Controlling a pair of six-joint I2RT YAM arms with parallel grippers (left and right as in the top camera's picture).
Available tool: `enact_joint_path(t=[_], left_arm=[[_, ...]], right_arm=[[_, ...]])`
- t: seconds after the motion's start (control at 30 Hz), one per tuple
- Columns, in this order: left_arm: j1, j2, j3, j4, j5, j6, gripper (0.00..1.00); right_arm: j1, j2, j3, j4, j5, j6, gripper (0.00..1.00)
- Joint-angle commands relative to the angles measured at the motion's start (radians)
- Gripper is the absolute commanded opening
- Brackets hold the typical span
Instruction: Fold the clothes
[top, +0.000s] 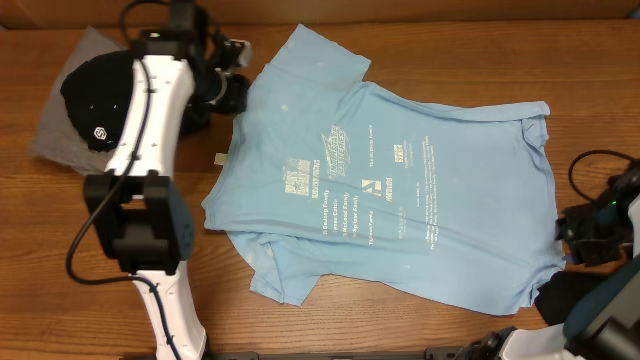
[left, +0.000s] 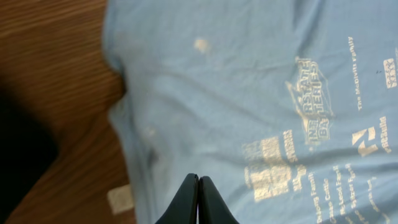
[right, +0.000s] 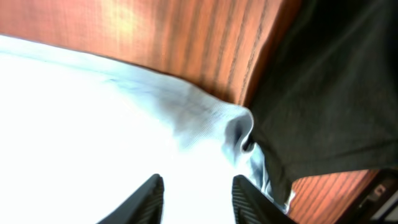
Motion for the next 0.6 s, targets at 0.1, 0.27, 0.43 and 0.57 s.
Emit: enact_joint_path(t=[0.1, 0.27, 0.43, 0.57], left_arm=[[-0.013, 0.163, 0.008, 0.061, -0.011, -0.036, 0.04], [-0.013, 0.264, 0.008, 0.092, -0.008, -0.039, 0.04], [0.003, 0.310, 0.008, 0.110, -0.126, -0.097, 0.04], [0.033, 0.311, 0.009, 0.109, -0.310, -0.159, 0.04]], right_arm=[[-0.001, -0.109, 0.044, 0.022, -0.190, -0.151, 0.52], [-0.001, -0.133, 0.044, 0.088, -0.463, -0.344, 0.57], [-0.001, -0.133, 0.044, 0.114, -0.633, -0.466, 0.63], [0.000, -0.133, 0.042, 0.114, -0.632, -0.466, 0.66]])
